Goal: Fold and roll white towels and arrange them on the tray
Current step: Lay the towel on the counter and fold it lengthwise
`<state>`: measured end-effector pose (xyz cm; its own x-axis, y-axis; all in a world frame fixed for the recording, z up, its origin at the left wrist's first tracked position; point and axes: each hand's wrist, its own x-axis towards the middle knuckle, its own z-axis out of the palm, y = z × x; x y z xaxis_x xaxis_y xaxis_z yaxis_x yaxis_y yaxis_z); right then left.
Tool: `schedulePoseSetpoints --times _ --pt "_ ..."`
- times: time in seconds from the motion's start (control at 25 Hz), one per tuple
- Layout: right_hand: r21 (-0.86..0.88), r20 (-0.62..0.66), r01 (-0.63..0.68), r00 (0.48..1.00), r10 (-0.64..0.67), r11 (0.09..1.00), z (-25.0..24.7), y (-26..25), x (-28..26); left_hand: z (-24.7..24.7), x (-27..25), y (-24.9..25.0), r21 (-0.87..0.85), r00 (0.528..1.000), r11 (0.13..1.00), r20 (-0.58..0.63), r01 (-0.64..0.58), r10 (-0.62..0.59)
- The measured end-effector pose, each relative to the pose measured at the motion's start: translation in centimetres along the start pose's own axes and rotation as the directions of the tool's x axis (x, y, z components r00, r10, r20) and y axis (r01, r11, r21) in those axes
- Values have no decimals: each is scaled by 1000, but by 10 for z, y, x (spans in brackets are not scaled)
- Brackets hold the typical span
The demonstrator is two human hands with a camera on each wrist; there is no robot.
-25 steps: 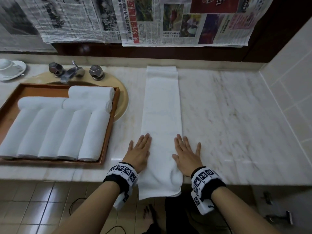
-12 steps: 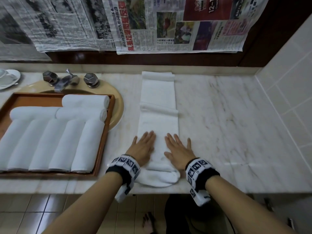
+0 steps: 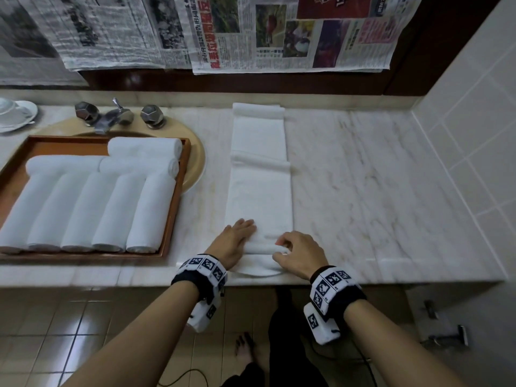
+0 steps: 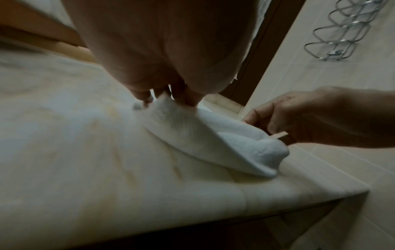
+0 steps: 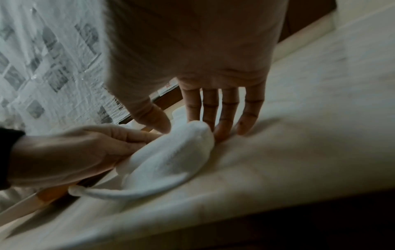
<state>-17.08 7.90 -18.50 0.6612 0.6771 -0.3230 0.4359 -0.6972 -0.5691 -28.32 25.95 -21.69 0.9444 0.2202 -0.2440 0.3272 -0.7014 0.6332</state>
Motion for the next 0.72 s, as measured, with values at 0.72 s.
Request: schedulePoseSetpoints --times 0.72 --pt "-49 -74 122 989 -125 991 26 7 -24 -5 -35 -18 -374 711 780 -336 502 -618"
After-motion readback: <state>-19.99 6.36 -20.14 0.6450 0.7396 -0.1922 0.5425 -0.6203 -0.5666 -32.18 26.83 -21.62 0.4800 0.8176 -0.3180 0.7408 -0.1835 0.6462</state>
